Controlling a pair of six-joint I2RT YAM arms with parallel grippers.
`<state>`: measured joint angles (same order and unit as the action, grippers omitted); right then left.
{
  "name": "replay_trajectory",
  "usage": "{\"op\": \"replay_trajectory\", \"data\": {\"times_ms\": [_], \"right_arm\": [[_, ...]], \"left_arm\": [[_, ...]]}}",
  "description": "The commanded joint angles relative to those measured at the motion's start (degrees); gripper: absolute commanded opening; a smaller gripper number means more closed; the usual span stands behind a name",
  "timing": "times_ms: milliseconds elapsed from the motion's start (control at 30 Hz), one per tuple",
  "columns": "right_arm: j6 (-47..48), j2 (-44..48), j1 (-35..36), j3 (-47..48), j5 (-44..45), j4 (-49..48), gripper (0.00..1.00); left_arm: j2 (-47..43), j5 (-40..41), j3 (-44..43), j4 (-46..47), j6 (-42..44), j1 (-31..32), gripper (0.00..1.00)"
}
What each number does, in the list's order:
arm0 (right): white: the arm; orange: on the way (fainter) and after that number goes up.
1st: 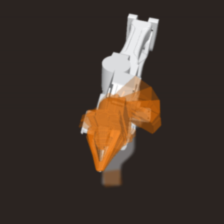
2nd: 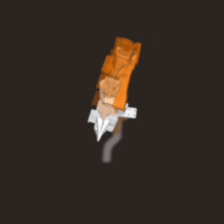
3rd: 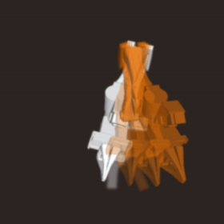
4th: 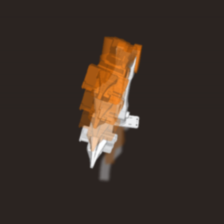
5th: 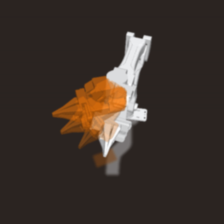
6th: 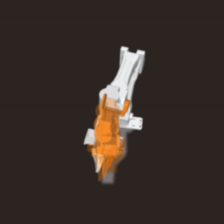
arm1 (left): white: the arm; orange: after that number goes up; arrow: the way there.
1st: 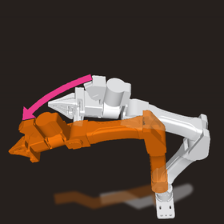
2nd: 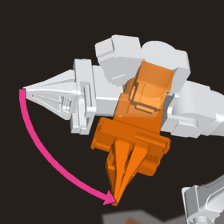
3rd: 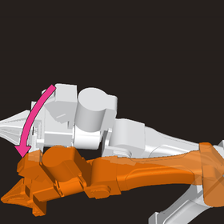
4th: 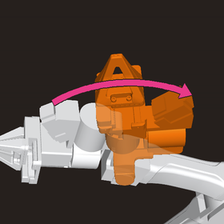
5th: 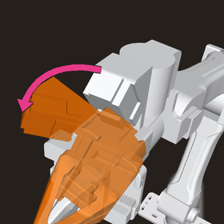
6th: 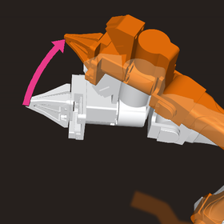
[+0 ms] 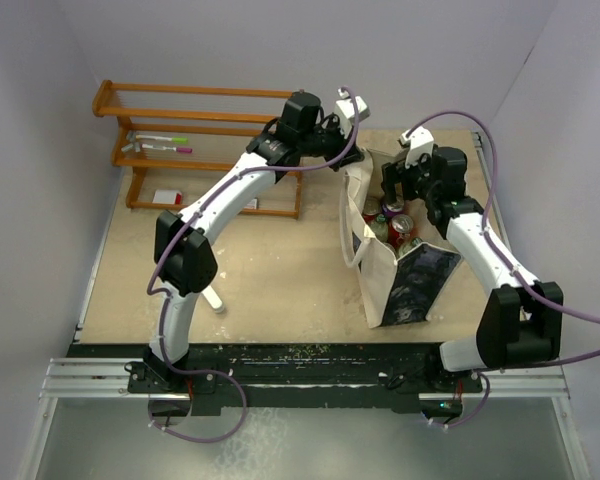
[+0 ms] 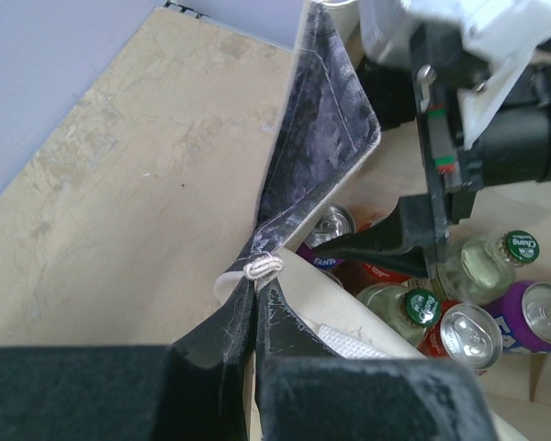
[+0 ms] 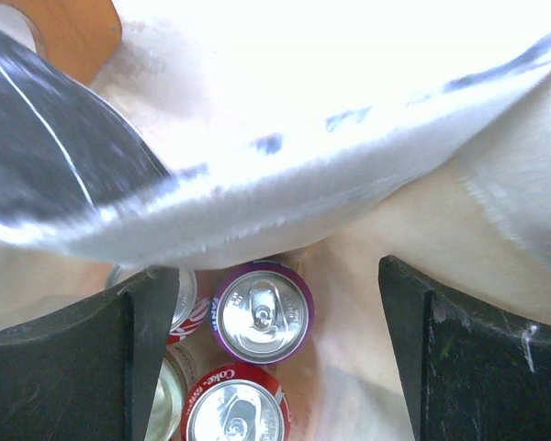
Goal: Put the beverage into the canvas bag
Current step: Place the drink in the canvas bag.
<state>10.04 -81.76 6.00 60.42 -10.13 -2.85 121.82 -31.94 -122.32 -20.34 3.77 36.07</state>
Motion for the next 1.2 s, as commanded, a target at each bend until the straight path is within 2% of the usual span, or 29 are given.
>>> {"op": "replay_trajectory", "data": {"times_ms": [0, 167, 300, 367, 800, 1033, 1167], "right_arm": [[1.1, 3.5, -0.3, 3.3, -1.4, -0.2, 0.89], [4.4, 7.3, -0.3, 1.0, -3.9, 4.1, 0.84], [8.2, 12.5, -0.3, -1.0, -9.1, 12.2, 0.81], [10.4, 18.1, -0.3, -3.7, -11.3, 18.8, 0.8], [15.5, 29.4, -0.3, -8.6, -10.2, 30.4, 0.77], [24.4, 39.7, -0.3, -12.6, -12.2, 37.1, 0.77], [31.2, 42.3, -0.3, -14.8, -12.5, 40.8, 0.78]], "left_arm": [[-1.3, -4.0, 1.8, -5.4, 1.7, 1.0, 0.0], [-1.0, -4.4, 2.3, -5.3, 1.8, 1.5, 0.0], [-1.0, -3.4, 2.0, -5.3, 2.4, 2.2, 0.0], [-1.5, -1.9, 2.1, -5.7, 2.5, 2.7, 0.0], [-4.3, 3.1, 3.4, -6.1, 0.8, 2.8, 0.0], [-5.3, 7.7, 4.3, -6.2, 0.8, 2.8, 0.0], [-6.1, 8.3, 5.3, -6.6, 1.9, 2.7, 0.0]]}}
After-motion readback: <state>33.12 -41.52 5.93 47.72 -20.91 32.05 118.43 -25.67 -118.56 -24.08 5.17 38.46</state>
